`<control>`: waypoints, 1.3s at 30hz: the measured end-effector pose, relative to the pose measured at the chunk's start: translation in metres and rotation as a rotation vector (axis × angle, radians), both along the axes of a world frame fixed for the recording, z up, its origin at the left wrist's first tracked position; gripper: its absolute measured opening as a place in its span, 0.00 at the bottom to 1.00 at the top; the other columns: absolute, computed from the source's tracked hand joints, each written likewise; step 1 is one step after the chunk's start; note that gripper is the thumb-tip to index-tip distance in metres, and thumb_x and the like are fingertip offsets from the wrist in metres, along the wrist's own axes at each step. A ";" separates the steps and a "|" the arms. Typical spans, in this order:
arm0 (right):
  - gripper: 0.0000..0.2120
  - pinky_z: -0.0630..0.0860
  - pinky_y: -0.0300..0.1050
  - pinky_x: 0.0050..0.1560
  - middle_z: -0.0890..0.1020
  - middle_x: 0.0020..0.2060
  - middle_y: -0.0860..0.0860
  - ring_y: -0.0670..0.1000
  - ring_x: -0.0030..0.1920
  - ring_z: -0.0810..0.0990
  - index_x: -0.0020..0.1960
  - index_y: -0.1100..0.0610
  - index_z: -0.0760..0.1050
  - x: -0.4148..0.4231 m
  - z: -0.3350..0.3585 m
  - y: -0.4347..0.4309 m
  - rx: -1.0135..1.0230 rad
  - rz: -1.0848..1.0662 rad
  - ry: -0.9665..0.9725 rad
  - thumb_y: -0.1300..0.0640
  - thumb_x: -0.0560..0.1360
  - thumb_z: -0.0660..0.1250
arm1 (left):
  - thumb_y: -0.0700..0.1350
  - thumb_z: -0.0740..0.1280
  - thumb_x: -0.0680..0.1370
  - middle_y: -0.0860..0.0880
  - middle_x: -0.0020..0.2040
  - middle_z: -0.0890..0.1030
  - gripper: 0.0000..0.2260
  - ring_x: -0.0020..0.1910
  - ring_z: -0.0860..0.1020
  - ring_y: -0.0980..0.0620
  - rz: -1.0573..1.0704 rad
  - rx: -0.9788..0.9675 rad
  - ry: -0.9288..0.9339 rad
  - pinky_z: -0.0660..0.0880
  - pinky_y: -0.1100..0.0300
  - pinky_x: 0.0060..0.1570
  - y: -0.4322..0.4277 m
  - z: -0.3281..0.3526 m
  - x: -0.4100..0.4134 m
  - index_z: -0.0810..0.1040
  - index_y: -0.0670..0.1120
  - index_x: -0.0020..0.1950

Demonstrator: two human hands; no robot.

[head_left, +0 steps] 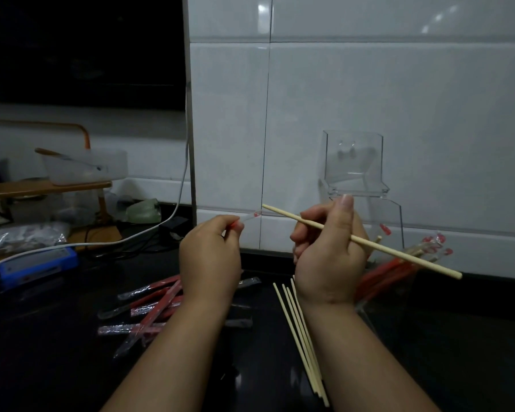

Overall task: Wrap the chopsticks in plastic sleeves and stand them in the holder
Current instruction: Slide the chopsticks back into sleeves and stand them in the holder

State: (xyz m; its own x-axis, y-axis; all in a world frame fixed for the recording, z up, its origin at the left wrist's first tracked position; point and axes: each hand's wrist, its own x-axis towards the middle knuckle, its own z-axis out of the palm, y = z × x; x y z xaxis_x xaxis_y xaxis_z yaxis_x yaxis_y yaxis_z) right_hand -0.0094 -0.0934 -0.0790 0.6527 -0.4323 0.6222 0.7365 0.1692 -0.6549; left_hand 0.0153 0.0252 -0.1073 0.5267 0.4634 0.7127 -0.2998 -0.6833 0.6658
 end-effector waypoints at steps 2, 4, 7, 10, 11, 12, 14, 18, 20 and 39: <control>0.23 0.68 0.46 0.32 0.74 0.24 0.52 0.52 0.27 0.73 0.33 0.49 0.74 0.000 0.000 0.000 0.002 -0.010 -0.007 0.38 0.77 0.52 | 0.45 0.70 0.78 0.50 0.42 0.84 0.06 0.41 0.78 0.52 -0.001 -0.017 0.010 0.66 0.62 0.41 0.000 0.000 0.001 0.86 0.47 0.52; 0.23 0.69 0.46 0.33 0.74 0.24 0.52 0.52 0.27 0.73 0.33 0.49 0.74 0.000 0.000 0.000 0.006 -0.014 -0.007 0.38 0.76 0.52 | 0.45 0.70 0.79 0.50 0.42 0.84 0.06 0.41 0.78 0.52 -0.008 -0.026 0.019 0.67 0.62 0.41 0.000 0.000 0.001 0.86 0.48 0.52; 0.23 0.68 0.45 0.32 0.74 0.23 0.52 0.51 0.26 0.73 0.32 0.49 0.74 -0.001 0.000 0.000 0.008 -0.013 0.005 0.39 0.77 0.52 | 0.46 0.70 0.79 0.51 0.42 0.83 0.06 0.42 0.78 0.52 -0.011 -0.014 0.028 0.68 0.62 0.41 0.000 -0.001 0.001 0.86 0.48 0.53; 0.23 0.68 0.45 0.32 0.74 0.22 0.52 0.51 0.26 0.73 0.32 0.51 0.73 0.000 0.000 0.000 -0.002 -0.013 0.025 0.43 0.79 0.52 | 0.46 0.69 0.79 0.51 0.41 0.83 0.06 0.42 0.78 0.52 -0.028 -0.010 0.022 0.72 0.59 0.42 0.000 -0.001 0.001 0.85 0.48 0.53; 0.23 0.68 0.45 0.33 0.74 0.22 0.52 0.52 0.26 0.73 0.32 0.52 0.73 0.000 0.000 0.000 -0.011 -0.018 0.029 0.43 0.79 0.52 | 0.46 0.69 0.79 0.51 0.42 0.83 0.06 0.43 0.79 0.52 -0.033 -0.010 0.021 0.73 0.59 0.42 0.000 -0.001 0.001 0.85 0.48 0.53; 0.23 0.68 0.45 0.33 0.74 0.23 0.52 0.52 0.26 0.73 0.32 0.53 0.72 0.000 0.000 0.000 -0.023 -0.023 0.033 0.43 0.79 0.52 | 0.46 0.69 0.79 0.52 0.42 0.84 0.07 0.43 0.79 0.52 -0.037 -0.009 0.020 0.73 0.59 0.43 0.000 -0.001 0.001 0.85 0.49 0.53; 0.23 0.69 0.45 0.33 0.74 0.23 0.53 0.51 0.26 0.73 0.32 0.53 0.72 0.001 0.000 0.000 -0.037 -0.022 0.050 0.42 0.79 0.52 | 0.46 0.69 0.79 0.52 0.43 0.84 0.07 0.43 0.78 0.53 -0.045 -0.001 0.019 0.70 0.61 0.42 0.000 -0.001 0.001 0.85 0.49 0.54; 0.23 0.68 0.46 0.33 0.75 0.24 0.51 0.50 0.27 0.73 0.34 0.53 0.73 0.002 0.000 0.001 -0.089 0.010 0.119 0.41 0.78 0.52 | 0.43 0.72 0.77 0.51 0.42 0.84 0.06 0.42 0.78 0.51 -0.041 0.122 -0.046 0.68 0.63 0.41 -0.001 0.001 -0.001 0.85 0.46 0.52; 0.23 0.68 0.45 0.32 0.75 0.24 0.51 0.49 0.27 0.73 0.36 0.54 0.73 0.003 0.000 0.002 -0.122 0.015 0.145 0.41 0.79 0.53 | 0.40 0.74 0.74 0.49 0.43 0.85 0.07 0.43 0.80 0.47 -0.053 0.211 -0.093 0.70 0.61 0.46 -0.003 0.000 0.000 0.86 0.45 0.52; 0.21 0.67 0.38 0.30 0.69 0.25 0.46 0.45 0.28 0.68 0.39 0.55 0.71 0.000 0.002 0.001 -0.217 -0.010 0.072 0.38 0.78 0.62 | 0.45 0.72 0.75 0.50 0.43 0.85 0.06 0.42 0.78 0.51 -0.057 0.393 -0.267 0.66 0.64 0.45 -0.001 0.000 -0.001 0.85 0.45 0.48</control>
State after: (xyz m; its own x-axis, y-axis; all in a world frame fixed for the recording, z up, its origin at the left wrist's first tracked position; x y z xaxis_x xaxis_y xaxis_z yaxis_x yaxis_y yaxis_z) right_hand -0.0095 -0.0927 -0.0765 0.6953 -0.3001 0.6530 0.6871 0.0115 -0.7264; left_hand 0.0144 0.0244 -0.1078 0.3181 0.1071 0.9420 -0.4692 -0.8456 0.2546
